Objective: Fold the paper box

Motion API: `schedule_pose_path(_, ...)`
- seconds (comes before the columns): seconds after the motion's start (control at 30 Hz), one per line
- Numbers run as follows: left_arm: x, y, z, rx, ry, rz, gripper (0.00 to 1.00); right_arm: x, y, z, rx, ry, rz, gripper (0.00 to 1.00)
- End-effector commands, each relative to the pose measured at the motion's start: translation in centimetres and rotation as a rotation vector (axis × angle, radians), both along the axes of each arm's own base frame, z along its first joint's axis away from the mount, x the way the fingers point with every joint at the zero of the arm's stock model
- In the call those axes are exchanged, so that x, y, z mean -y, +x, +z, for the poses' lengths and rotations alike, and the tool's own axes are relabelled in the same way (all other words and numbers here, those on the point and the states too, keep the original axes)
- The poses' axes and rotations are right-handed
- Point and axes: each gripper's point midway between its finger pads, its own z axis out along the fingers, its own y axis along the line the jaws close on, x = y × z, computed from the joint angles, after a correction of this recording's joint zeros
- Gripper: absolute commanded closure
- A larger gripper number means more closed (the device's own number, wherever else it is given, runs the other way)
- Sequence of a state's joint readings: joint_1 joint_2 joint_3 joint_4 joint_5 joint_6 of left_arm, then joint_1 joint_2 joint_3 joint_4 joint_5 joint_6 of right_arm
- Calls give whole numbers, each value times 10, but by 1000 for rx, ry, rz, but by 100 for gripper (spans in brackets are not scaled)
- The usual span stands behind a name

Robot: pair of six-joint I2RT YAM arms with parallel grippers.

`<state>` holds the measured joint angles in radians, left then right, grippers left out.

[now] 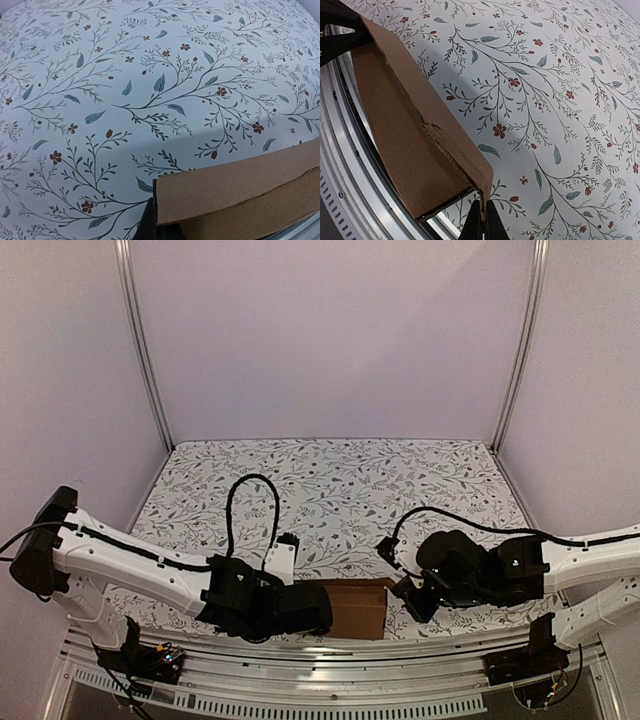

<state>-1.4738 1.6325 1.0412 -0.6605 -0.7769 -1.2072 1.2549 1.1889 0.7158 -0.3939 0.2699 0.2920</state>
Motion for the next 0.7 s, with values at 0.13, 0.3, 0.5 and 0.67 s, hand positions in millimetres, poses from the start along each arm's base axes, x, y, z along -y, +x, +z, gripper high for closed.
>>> schedule_pose_path(0.13,6,-11,1,51,48,-13,100,-19,-2,27,-79,145,-64,100)
schedule_pose_path(0.3,10,-15,3,82,75,-20,100,-29,-4,32,-137,198,-98,100)
schedule_pose_path(0.5,14,-21,0,92,93,-30,100,-33,-4,35,-178,217,-136,100)
schedule_pose_path(0.67,15,-23,-2,97,97,-34,100,-29,0,40,-209,244,-191,100)
